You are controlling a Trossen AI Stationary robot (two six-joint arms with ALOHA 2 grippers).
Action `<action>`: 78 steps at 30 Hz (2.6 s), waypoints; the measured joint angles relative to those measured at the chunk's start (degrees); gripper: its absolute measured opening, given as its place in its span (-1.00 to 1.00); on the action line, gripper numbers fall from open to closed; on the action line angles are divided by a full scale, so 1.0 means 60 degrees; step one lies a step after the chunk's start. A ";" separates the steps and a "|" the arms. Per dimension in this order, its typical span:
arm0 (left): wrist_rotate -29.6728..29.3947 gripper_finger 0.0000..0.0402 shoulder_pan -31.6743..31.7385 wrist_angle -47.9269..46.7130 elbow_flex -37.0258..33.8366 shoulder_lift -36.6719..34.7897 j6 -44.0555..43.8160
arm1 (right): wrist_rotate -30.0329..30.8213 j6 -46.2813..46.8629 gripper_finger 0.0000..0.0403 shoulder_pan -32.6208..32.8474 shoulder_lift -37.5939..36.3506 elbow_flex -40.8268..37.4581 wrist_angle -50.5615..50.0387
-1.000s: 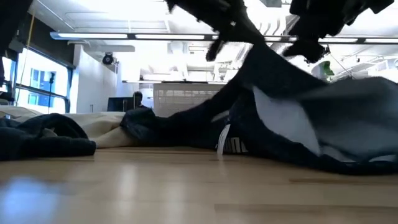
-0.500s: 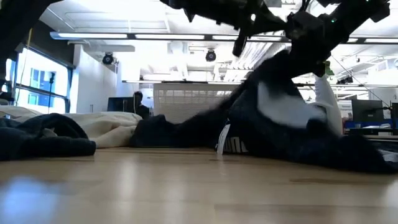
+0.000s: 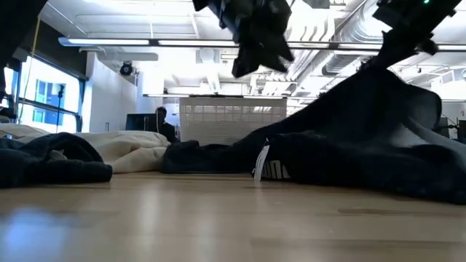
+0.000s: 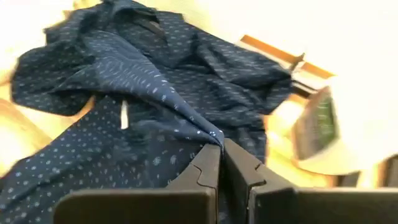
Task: Fold laundry
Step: Fold the navy blue polo shirt
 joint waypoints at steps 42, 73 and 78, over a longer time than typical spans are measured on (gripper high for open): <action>-0.2654 -0.80 -0.2888 -0.3789 -0.3190 -0.0794 -0.1153 | -0.0372 -0.0546 -1.00 -0.0006 -0.0072 0.0079 -0.0695; 0.0407 -0.60 -0.4672 -0.3805 -0.5781 -0.2327 -0.5367 | -0.1304 -0.0279 -1.00 0.0243 -0.0892 0.0079 -0.1315; -0.0726 -0.60 -0.3794 -0.3805 -0.5052 -0.4074 -0.6399 | -0.3108 -0.0728 -1.00 0.0608 -0.0832 -0.0064 0.0076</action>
